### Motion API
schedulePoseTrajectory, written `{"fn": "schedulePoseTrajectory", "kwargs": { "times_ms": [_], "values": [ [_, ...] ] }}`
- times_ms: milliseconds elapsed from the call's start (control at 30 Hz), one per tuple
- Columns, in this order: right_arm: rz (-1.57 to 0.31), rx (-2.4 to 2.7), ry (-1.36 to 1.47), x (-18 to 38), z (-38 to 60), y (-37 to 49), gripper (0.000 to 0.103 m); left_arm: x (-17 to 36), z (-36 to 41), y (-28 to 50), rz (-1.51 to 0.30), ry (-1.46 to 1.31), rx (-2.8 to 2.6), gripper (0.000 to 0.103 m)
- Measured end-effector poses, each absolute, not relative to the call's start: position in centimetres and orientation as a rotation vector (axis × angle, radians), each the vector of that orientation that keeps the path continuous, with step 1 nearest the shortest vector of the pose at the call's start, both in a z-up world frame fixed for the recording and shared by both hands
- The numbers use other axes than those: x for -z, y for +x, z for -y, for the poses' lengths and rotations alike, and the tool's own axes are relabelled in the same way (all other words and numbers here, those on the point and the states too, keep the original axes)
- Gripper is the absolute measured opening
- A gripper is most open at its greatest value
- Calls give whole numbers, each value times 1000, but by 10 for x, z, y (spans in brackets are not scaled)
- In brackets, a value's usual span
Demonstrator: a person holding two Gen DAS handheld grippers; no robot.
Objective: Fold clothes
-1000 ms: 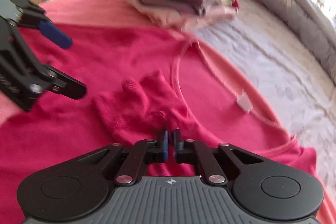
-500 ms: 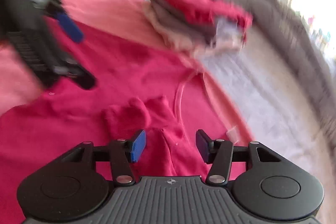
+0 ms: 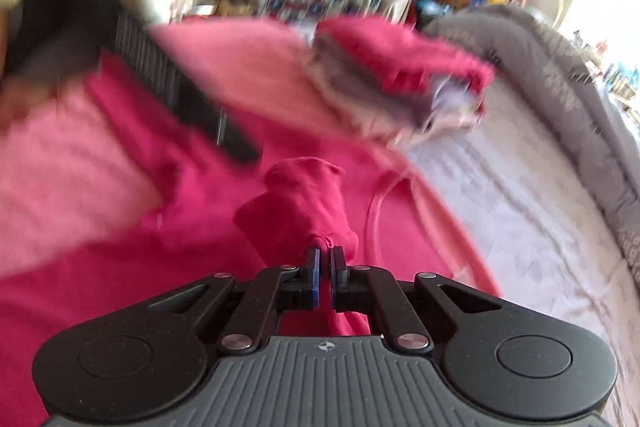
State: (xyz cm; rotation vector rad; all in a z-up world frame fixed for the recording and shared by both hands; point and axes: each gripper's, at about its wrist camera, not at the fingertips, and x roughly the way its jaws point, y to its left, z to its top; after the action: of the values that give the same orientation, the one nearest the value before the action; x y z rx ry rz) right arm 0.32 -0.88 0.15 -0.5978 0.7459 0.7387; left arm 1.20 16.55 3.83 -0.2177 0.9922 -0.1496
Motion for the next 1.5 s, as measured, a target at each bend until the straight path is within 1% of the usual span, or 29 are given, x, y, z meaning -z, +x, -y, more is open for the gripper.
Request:
{"fn": "schedulePoseTrajectory", "kwargs": {
  "times_ms": [167,367,433,500,567,667,700,767,800,833,967,1033,1100,1133,1200,1233,1300,1333,1367,1400,1467,1500],
  "values": [
    [-773,-842,-586,9,-6,-23,7,-37,-163,13,-1018,-195,182,92],
    [-810,-932,-616,26,-30,-54,7,-16,-135,15,-1088,-112,261,92],
    [-816,-932,-608,30,-32,-55,10,-12,-130,19,-1099,-132,293,92],
    [-812,-945,-581,28,-27,-58,12,-11,-129,25,-1093,-195,342,92],
    [-800,-945,-568,26,-17,-65,17,-12,-130,32,-1078,-275,381,94],
    [-775,-889,-551,21,8,-77,18,-1,-129,46,-1136,-399,396,93],
    [-774,-856,-541,19,18,-78,18,4,-126,47,-1163,-417,395,91],
    [-800,-761,-507,17,39,-69,20,11,-123,47,-1194,-449,391,86],
    [-815,-712,-488,15,49,-62,24,14,-123,45,-1200,-472,396,84],
    [-830,-663,-469,14,60,-56,29,18,-123,44,-1207,-496,402,84],
    [-832,-518,-483,15,85,-29,32,39,-123,48,-1261,-633,422,84],
    [-816,-454,-499,19,97,-16,36,50,-124,54,-1277,-722,412,84],
    [-821,-401,-504,26,109,-5,36,61,-127,58,-1275,-823,382,84],
    [-843,-385,-497,31,112,1,36,66,-130,59,-1267,-878,359,82],
    [-900,-372,-490,42,117,6,36,73,-136,59,-1249,-943,303,55],
    [-939,-379,-487,47,120,6,34,75,-139,58,-1239,-958,272,49],
    [-989,-393,-476,54,125,0,33,75,-146,55,-1208,-970,224,24],
    [-982,-395,-472,53,126,-3,33,75,-149,53,-1192,-976,200,20],
    [-986,-398,-470,53,126,-4,33,74,-152,51,-1174,-981,177,14],
    [-991,-400,-468,52,126,-4,33,71,-157,50,-1145,-980,154,11],
    [-993,-414,-453,48,127,-5,33,63,-165,50,-1086,-974,116,10],
    [-990,-424,-436,45,128,-8,35,59,-168,50,-1063,-978,112,10]
  ]
}}
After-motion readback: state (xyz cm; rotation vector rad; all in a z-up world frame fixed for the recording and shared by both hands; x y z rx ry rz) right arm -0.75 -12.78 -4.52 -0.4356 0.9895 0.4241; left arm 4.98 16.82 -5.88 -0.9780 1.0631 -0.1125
